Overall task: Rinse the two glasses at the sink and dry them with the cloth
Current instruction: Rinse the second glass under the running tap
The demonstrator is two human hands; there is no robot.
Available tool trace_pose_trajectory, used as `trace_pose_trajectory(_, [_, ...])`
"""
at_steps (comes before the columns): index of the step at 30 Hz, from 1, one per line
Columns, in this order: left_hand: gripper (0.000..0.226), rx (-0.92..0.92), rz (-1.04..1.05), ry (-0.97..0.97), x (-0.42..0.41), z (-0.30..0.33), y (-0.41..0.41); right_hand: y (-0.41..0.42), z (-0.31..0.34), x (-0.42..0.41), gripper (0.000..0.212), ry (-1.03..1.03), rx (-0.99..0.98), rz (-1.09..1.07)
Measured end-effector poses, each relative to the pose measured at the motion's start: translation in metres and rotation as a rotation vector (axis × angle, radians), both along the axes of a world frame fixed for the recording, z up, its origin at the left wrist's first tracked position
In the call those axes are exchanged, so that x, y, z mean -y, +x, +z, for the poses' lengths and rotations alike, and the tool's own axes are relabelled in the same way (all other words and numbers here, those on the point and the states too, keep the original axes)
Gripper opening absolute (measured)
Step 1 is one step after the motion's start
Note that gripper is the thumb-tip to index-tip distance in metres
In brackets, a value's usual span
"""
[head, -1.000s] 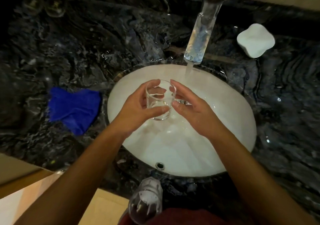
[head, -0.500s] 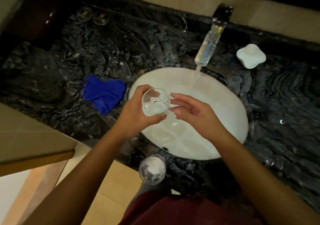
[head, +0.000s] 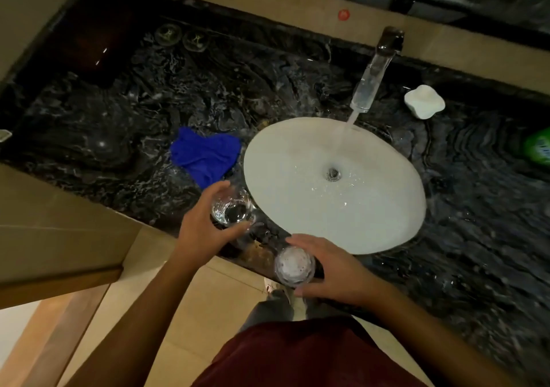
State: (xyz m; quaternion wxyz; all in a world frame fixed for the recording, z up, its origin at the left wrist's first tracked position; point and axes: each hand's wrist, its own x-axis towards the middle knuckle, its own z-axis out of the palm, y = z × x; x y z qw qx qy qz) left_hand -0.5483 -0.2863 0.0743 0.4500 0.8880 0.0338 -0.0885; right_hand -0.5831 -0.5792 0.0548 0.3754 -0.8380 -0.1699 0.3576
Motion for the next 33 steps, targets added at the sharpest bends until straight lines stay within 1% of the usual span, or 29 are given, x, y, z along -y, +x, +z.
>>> trace_pose_trajectory(4, [0.080,-0.022,0.038,0.028,-0.013,-0.009,-0.017,-0.009,-0.002,-0.012,0.096,-0.021,0.049,-0.024])
trace_pose_trajectory(7, [0.082,-0.018,0.060,0.057,-0.019,-0.017,-0.026,-0.010,-0.002,-0.016,0.094,-0.040,0.097,-0.029])
trace_pose_trajectory(13, [0.084,0.005,0.038,0.134,-0.024,-0.030,-0.037,-0.010,-0.005,-0.017,0.093,-0.047,0.120,-0.031])
trace_pose_trajectory(20, [0.087,-0.002,-0.003,0.152,-0.029,-0.048,-0.043,-0.012,-0.011,-0.017,0.094,-0.054,0.124,-0.049])
trace_pose_trajectory(27, [0.089,-0.039,-0.010,0.157,-0.029,-0.049,-0.042,-0.014,-0.013,-0.018,0.091,-0.063,0.163,-0.059])
trace_pose_trajectory(31, [0.092,-0.060,-0.105,0.184,-0.033,-0.041,-0.036,-0.013,-0.010,-0.017,0.087,-0.057,0.162,-0.134])
trace_pose_trajectory(33, [0.094,0.009,-0.152,0.234,-0.030,-0.031,-0.029,-0.008,-0.008,-0.012,0.084,-0.022,0.103,-0.250])
